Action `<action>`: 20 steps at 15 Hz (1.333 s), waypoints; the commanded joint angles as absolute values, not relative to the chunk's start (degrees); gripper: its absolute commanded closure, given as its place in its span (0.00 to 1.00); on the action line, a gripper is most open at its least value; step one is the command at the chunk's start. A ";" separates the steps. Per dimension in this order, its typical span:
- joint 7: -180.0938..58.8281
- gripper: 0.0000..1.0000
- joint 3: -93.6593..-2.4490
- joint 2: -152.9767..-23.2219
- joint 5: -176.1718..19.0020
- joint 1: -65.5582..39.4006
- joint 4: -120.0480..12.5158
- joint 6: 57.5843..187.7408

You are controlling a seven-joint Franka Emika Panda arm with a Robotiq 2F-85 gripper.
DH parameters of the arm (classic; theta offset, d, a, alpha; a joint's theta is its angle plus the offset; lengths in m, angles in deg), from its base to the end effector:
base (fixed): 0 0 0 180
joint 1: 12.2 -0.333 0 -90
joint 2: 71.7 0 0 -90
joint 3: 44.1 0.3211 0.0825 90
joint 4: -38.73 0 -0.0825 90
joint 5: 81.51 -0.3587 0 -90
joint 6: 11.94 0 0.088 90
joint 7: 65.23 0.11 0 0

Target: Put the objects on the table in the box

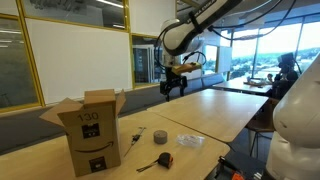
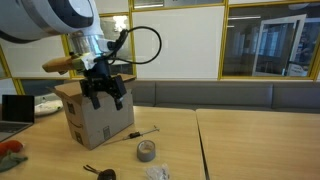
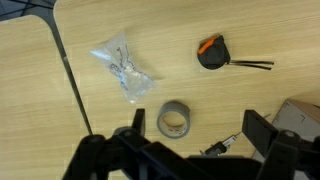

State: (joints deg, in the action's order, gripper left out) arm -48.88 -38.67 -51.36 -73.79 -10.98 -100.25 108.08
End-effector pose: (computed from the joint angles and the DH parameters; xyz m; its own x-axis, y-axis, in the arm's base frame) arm 0.4104 0.0249 0.4554 0.9875 -0.1463 0.0581 -0.1531 -0.9783 0.1396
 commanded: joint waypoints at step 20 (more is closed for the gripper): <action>-78.99 0.00 -49.47 -83.42 -81.61 -4.55 -95.74 127.90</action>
